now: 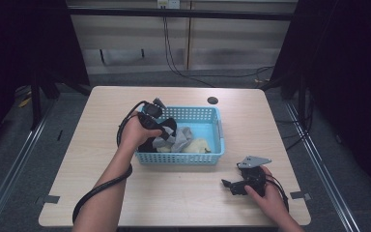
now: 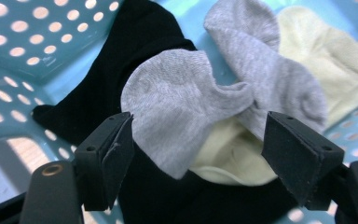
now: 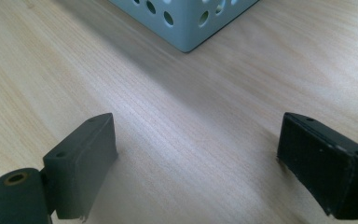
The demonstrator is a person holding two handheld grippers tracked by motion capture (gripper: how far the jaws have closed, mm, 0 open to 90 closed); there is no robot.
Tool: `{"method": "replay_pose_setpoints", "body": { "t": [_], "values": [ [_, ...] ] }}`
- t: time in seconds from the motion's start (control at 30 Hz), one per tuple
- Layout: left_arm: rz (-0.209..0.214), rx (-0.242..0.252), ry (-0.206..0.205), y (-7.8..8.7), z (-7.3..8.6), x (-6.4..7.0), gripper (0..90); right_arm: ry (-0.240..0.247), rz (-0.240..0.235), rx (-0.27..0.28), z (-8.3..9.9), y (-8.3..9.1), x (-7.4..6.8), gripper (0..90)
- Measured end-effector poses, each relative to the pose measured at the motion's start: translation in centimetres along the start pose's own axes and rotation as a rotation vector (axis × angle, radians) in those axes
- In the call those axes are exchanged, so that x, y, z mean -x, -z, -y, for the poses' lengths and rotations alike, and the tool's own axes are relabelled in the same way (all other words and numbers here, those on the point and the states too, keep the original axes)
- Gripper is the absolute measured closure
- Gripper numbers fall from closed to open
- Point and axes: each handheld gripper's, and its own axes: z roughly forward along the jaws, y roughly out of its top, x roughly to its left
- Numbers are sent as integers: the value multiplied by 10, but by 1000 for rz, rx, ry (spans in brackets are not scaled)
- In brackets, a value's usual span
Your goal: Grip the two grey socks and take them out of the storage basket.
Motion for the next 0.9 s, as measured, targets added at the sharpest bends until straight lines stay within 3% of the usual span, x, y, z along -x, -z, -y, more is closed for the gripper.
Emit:
{"method": "replay_pose_setpoints", "body": {
  "t": [0.23, 0.5, 0.9],
  "values": [
    [-5, -19, 3, -19, -1, 0, 246, 2, -1, -2, 0, 0, 0, 110],
    [-3, -37, 11, -30, 4, -5, 271, 2, -1, -2, 0, 0, 0, 110],
    [-18, -43, 33, -37, 9, -7, 349, 2, -1, -2, 0, 0, 0, 110]
  ]
}}
